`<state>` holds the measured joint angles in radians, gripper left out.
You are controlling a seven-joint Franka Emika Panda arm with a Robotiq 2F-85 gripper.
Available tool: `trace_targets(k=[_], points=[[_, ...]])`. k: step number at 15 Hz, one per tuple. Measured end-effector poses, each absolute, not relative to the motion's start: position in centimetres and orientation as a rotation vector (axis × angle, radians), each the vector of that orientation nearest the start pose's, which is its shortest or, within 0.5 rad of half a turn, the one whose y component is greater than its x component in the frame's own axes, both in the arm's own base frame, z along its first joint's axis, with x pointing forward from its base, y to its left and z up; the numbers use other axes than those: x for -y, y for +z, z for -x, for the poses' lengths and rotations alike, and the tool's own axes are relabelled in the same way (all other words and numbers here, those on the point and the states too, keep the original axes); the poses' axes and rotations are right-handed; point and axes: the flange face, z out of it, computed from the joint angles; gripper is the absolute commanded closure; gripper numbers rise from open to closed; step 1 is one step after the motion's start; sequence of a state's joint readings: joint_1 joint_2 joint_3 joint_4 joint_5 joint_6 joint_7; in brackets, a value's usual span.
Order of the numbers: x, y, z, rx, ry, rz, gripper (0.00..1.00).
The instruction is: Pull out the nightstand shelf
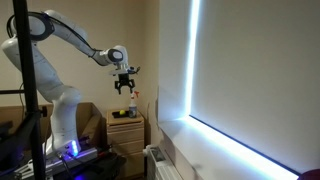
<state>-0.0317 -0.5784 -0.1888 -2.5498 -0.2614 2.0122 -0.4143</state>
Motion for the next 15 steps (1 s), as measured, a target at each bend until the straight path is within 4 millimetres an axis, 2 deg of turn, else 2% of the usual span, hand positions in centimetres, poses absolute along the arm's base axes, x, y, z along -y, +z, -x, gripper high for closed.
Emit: trace_targets(k=[1, 2, 7, 8, 11, 15], points=[[8.3, 46.7, -36.9, 0.597, 0.009, 3.23, 0.0], [7.4, 47.3, -37.3, 0.614, -0.008, 3.235, 0.0], [8.0, 46.8, -37.2, 0.58, 0.01, 3.232, 0.0], [8.0, 45.6, -37.4, 0.571, 0.055, 3.221, 0.0], [6.4, 38.2, -37.9, 0.57, 0.304, 3.118, 0.0], [1.7, 28.3, -37.4, 0.596, 0.627, 2.942, 0.0]])
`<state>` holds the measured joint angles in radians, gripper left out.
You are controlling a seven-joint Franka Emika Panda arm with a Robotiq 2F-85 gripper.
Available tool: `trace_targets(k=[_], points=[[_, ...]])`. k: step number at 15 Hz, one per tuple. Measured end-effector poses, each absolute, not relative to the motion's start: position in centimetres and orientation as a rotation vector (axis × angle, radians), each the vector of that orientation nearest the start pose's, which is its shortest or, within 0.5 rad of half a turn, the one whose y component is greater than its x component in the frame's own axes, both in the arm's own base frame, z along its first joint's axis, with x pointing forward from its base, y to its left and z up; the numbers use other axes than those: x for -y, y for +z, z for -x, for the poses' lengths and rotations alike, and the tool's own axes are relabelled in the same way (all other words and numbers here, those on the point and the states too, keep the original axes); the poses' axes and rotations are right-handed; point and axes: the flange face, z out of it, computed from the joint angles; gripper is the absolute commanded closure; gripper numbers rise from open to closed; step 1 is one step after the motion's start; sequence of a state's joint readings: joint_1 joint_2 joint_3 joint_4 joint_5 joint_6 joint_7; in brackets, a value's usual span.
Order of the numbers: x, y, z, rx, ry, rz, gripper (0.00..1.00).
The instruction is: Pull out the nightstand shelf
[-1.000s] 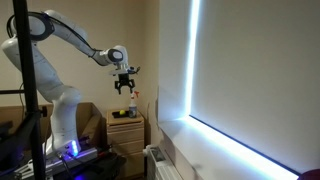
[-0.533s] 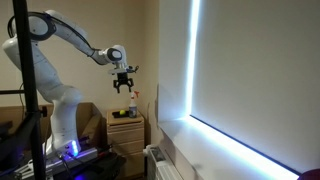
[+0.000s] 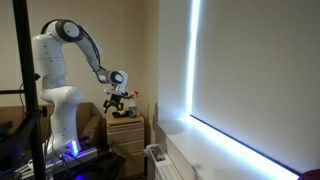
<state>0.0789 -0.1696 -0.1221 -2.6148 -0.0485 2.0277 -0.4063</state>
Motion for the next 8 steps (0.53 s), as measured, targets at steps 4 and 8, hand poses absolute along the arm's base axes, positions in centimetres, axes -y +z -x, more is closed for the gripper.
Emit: trace_targets(k=[4, 8], points=[[-4.5, 20.8, -36.5, 0.683, 0.84, 2.764, 0.0], [-3.9, 21.4, -36.9, 0.66, 0.817, 2.777, 0.0]])
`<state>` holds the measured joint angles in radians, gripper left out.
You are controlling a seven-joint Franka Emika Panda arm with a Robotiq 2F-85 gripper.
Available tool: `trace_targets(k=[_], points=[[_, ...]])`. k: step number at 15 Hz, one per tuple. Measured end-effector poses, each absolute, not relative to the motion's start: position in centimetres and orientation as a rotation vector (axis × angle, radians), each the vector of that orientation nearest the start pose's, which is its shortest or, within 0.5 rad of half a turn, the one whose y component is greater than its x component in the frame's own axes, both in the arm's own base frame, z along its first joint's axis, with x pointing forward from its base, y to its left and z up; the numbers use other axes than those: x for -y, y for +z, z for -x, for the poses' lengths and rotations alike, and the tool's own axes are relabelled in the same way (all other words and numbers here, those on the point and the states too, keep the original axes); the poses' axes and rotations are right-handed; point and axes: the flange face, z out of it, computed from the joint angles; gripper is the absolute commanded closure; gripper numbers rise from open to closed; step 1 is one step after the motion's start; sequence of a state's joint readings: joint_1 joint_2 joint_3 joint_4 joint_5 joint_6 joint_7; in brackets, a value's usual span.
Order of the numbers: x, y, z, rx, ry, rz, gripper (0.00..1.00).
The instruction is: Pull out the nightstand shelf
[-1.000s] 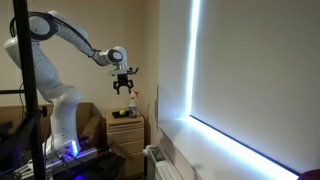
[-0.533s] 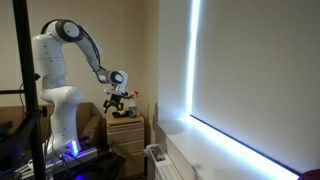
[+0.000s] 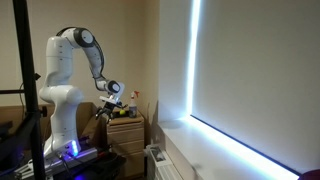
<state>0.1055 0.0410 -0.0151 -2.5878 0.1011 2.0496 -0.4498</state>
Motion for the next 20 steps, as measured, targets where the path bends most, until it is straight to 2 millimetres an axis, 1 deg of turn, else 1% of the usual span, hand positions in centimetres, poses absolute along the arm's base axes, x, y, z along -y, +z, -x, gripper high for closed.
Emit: trace_targets(k=[1, 2, 4, 6, 7, 8, 9, 11, 12, 13, 14, 15, 16, 17, 18, 20], points=[[-4.1, 21.2, -36.9, 0.651, 0.816, 2.785, 0.0], [-4.5, 20.7, -37.1, 0.634, 0.793, 2.812, 0.0], [-6.5, 18.7, -38.1, 0.584, 0.668, 2.907, 0.0], [-8.6, 16.9, -39.4, 0.49, 0.514, 2.994, 0.0], [-9.0, 16.1, -40.2, 0.434, 0.446, 3.03, 0.0], [-8.9, 15.6, -41.2, 0.368, 0.385, 3.059, 0.0], [-8.2, 15.4, -42.3, 0.291, 0.333, 3.08, 0.0], [-5.8, 16.0, -44.3, 0.119, 0.274, 3.088, 0.0], [-4.9, 16.4, -44.9, 0.065, 0.257, 3.081, 0.0], [-4.4, 16.6, -45.2, 0.038, 0.245, 3.079, 0.0], [-4.3, 16.7, -45.3, 0.028, 0.242, 3.078, 0.0], [-4.4, 16.5, -45.1, 0.078, 0.259, 3.107, 0.0], [-4.9, 15.8, -44.9, 0.119, 0.283, 3.143, 0.0], [-6.1, 14.7, -44.8, 0.126, 0.287, 3.156, 0.0], [-7.8, 13.5, -45.0, 0.1, 0.277, 3.142, 0.0], [-12.4, 11.2, -45.8, -0.013, 0.215, 3.055, 0.0]])
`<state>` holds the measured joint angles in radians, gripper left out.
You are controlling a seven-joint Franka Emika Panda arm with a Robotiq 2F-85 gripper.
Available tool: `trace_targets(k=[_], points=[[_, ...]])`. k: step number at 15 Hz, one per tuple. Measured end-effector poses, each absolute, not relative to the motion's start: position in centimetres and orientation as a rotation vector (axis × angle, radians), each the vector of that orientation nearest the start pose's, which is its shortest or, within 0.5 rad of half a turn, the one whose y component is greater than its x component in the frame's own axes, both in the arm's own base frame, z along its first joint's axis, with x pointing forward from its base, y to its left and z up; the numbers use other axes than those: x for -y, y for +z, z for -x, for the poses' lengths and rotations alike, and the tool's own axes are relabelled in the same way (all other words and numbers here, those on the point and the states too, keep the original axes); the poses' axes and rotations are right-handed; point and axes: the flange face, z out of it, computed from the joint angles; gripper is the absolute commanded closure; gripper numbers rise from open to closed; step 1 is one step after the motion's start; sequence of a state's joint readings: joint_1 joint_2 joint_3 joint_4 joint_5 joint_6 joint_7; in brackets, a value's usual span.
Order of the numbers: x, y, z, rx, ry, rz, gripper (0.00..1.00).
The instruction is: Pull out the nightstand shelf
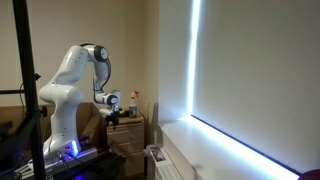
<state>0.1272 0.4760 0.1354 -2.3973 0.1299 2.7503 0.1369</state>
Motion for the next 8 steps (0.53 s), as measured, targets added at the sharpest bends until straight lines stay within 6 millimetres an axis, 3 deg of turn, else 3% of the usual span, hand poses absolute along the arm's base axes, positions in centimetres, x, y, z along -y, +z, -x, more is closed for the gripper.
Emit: trace_targets(k=[2, 4, 6, 8], points=[[-17.0, 9.9, -47.3, -0.107, 0.118, 2.978, 0.0], [-19.2, 9.6, -50.0, -0.217, 0.017, 2.92, 0.0], [-18.9, 9.6, -52.6, -0.315, -0.054, 2.88, 0.0], [-17.9, 9.5, -53.8, -0.352, -0.071, 2.869, 0.0]])
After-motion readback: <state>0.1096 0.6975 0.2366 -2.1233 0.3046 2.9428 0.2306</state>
